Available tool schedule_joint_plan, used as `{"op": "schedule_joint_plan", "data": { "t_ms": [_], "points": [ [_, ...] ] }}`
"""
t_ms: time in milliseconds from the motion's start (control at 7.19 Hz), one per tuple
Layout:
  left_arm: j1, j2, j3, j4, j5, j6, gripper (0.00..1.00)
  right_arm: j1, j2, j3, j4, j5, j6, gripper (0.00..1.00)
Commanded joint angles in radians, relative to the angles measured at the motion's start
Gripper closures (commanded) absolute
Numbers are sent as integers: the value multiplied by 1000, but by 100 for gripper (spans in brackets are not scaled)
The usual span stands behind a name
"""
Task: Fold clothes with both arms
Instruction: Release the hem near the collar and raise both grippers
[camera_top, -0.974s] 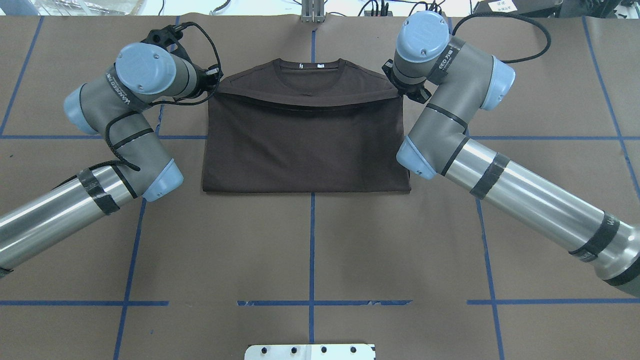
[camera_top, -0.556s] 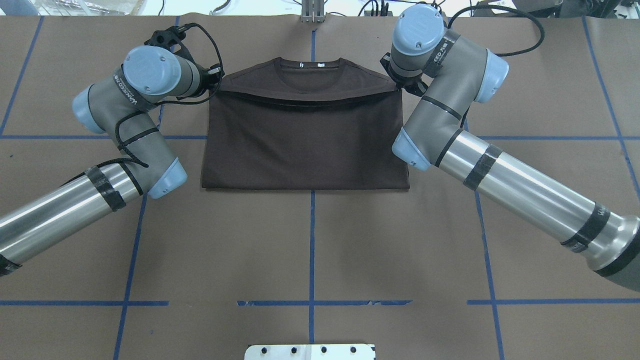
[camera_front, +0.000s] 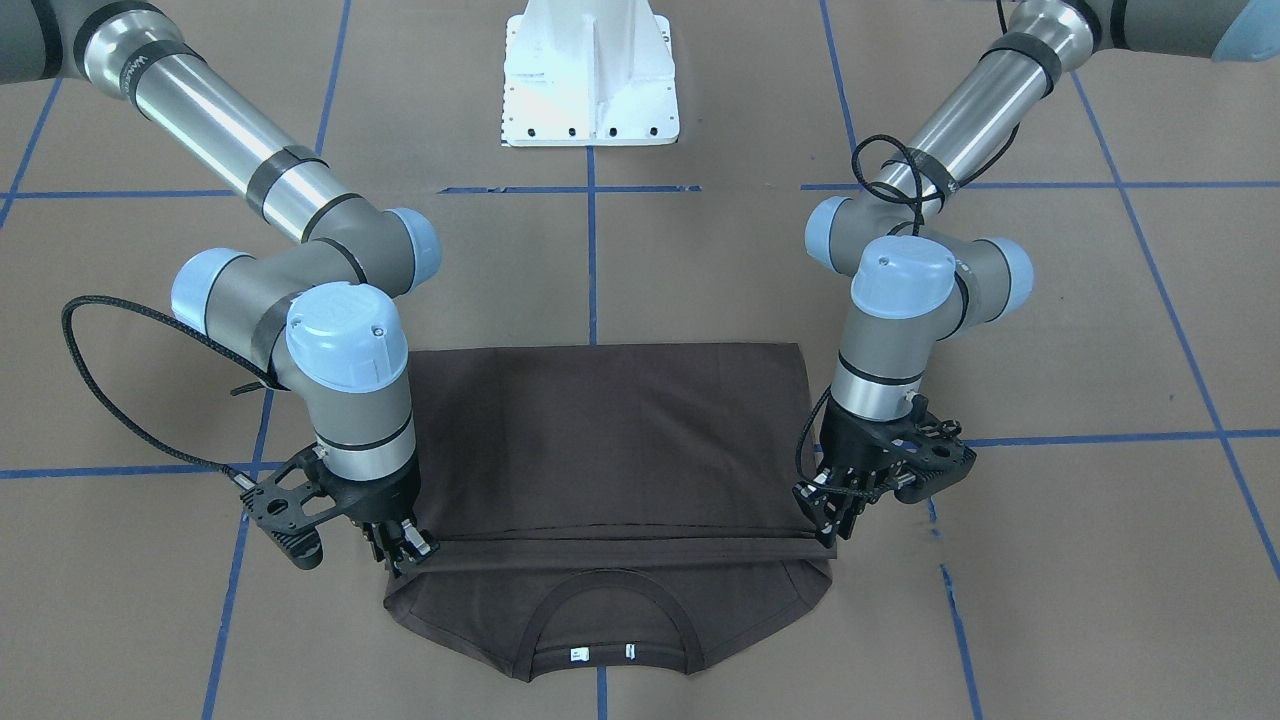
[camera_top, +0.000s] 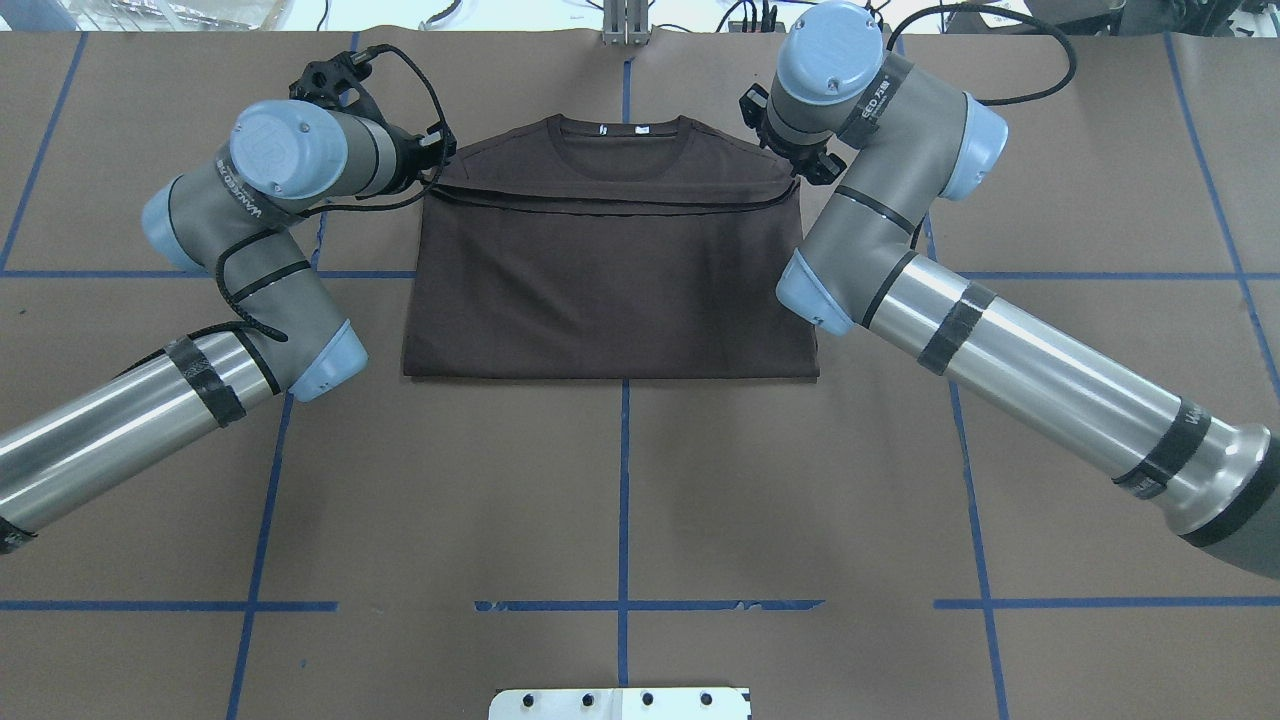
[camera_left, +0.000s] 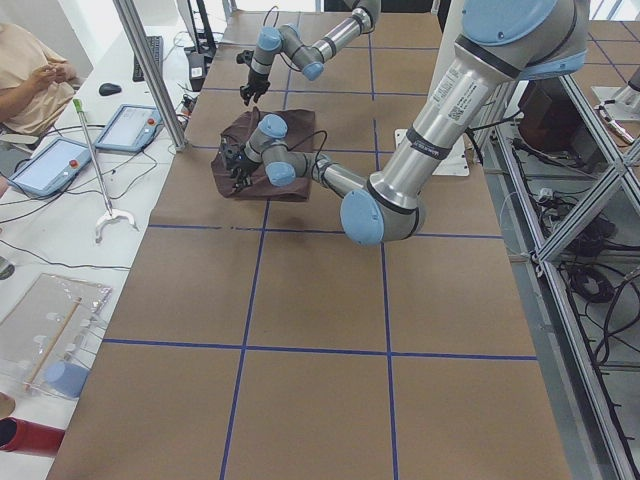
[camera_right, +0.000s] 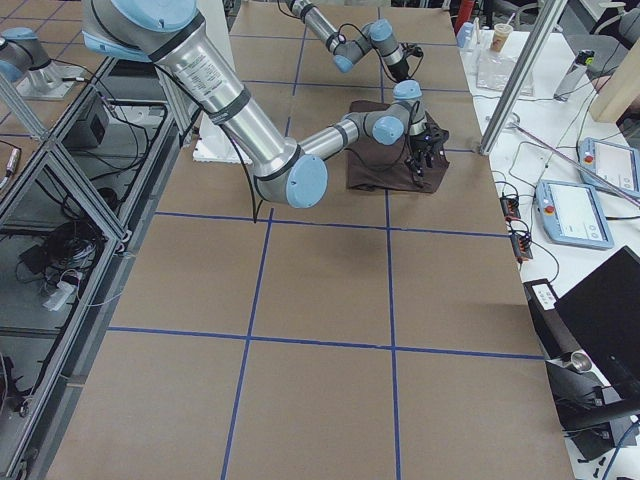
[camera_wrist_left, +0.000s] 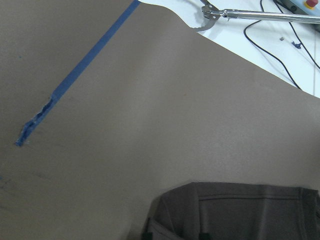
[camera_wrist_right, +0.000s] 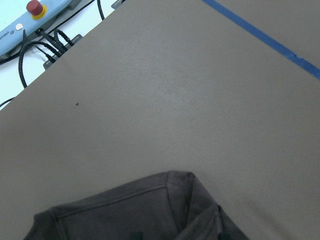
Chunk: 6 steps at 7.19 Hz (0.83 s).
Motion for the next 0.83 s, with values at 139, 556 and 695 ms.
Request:
{"op": "schedule_joint_plan", "data": {
  "t_ms": [139,556,695],
  "points": [
    [-2,73,-142,-54,-55,-4,54,-87,-316,399,-7,44,54,26],
    [3,106,-179,-53,-86,-71,53,-247,-389,475,-7,-78,286,22],
    [3,110,-190,-51,-81,-73,53,-261,-408,475,-5,-88,332,22]
  ]
}}
